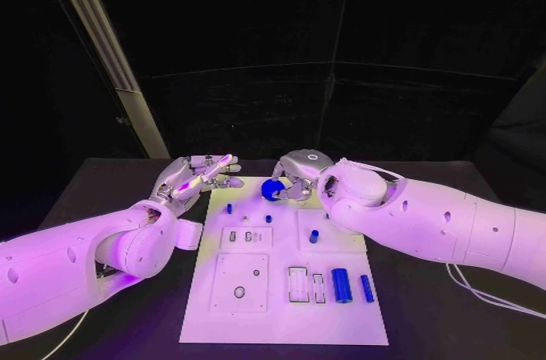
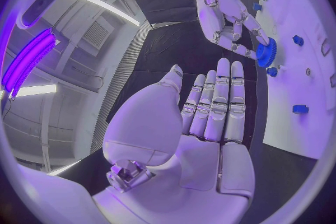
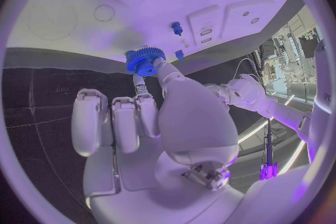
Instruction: Assemble the parts on the task board
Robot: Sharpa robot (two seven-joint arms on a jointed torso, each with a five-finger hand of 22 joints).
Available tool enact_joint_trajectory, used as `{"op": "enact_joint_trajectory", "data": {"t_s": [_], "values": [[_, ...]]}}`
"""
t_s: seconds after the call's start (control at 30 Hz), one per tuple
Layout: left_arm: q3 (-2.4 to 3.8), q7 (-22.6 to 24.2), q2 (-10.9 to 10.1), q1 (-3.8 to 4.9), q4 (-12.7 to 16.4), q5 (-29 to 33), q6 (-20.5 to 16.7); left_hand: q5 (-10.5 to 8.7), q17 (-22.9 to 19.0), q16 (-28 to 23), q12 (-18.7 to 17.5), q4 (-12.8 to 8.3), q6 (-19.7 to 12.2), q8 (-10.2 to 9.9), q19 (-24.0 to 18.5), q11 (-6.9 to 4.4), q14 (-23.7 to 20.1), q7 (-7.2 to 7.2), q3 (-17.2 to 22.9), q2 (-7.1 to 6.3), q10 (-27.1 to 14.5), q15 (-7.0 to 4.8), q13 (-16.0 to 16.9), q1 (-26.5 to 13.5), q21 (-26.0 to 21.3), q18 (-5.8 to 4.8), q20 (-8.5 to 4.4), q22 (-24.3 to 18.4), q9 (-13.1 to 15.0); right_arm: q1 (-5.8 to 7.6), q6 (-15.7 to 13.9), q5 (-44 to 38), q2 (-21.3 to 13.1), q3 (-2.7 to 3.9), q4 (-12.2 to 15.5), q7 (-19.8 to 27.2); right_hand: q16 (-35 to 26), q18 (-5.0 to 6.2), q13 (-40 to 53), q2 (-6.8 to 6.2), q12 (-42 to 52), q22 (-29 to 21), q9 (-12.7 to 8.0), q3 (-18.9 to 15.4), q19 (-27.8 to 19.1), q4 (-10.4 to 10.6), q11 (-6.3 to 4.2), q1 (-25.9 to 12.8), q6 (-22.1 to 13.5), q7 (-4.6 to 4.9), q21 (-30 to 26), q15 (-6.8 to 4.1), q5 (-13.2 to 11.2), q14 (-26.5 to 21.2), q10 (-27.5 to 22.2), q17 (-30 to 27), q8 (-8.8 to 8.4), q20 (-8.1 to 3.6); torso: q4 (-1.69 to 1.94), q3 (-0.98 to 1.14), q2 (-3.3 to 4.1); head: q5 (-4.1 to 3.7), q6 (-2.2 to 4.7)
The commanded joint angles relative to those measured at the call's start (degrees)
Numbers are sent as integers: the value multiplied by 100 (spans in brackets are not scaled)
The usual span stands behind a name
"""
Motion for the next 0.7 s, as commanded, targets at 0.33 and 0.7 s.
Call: {"op": "enact_joint_trajectory", "data": {"t_s": [0.33, 0.7], "values": [[3, 25, 29, 9, -8, -7, 77, -15, 8, -37, -21, -45, 32, -29, 57, 3, -6, -13, 7, 2, 25, 6, -5, 35, -32, 85, 4, -7, -8, -78, 228, -144, 405, -23, -438, -2, -9, -47, 556, -73, -96, 13, -2, 125, 15, 70, 4, -144, 55, -45, 39, -5, -162, 432, 74, 715, -28, 19, -11, 3, -3, 23, -10], [4, 15, 56, 9, -23, -7, 81, -15, 8, -37, -21, -45, 32, -29, 57, 3, -6, -13, 7, 2, 25, 6, -5, 35, -32, 85, 4, -7, -8, -93, 192, -187, 581, -33, -620, -112, -8, -51, 433, -218, -268, 34, -17, 112, 13, 128, 99, -333, -237, 57, 46, 75, -526, 433, -33, 731, -248, 91, -8, 4, -3, 27, -28]]}}
